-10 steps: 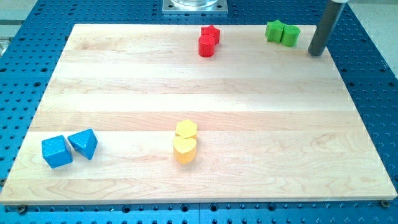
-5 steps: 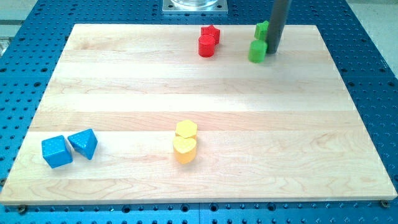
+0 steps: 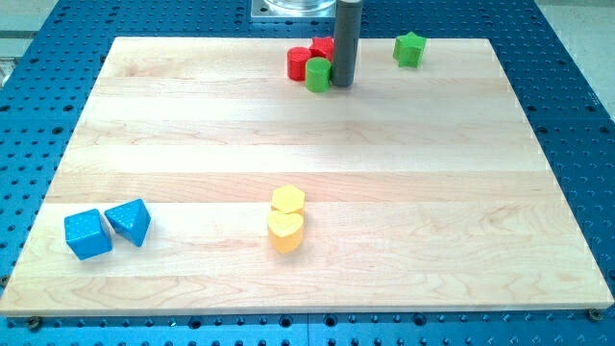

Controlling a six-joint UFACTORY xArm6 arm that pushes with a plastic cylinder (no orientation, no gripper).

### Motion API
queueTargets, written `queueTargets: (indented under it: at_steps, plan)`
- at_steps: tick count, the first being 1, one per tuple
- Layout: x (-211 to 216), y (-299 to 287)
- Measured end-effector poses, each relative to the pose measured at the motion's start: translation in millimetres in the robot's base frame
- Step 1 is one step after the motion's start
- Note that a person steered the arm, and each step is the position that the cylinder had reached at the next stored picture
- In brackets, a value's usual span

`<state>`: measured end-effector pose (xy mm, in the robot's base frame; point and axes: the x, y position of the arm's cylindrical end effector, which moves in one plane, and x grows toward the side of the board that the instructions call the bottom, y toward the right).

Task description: Place the green circle to the top left side of the board

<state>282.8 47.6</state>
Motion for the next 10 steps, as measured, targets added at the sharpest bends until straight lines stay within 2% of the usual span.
queueTargets:
  at_steps: [2, 3, 4, 5, 6, 8, 9, 10]
  plan:
    - [4, -132]
    - [37, -160]
    - [32, -162]
    - [-13, -183]
    - [-38, -208]
    - [-41, -248]
    - [-37, -247]
    - [5, -251]
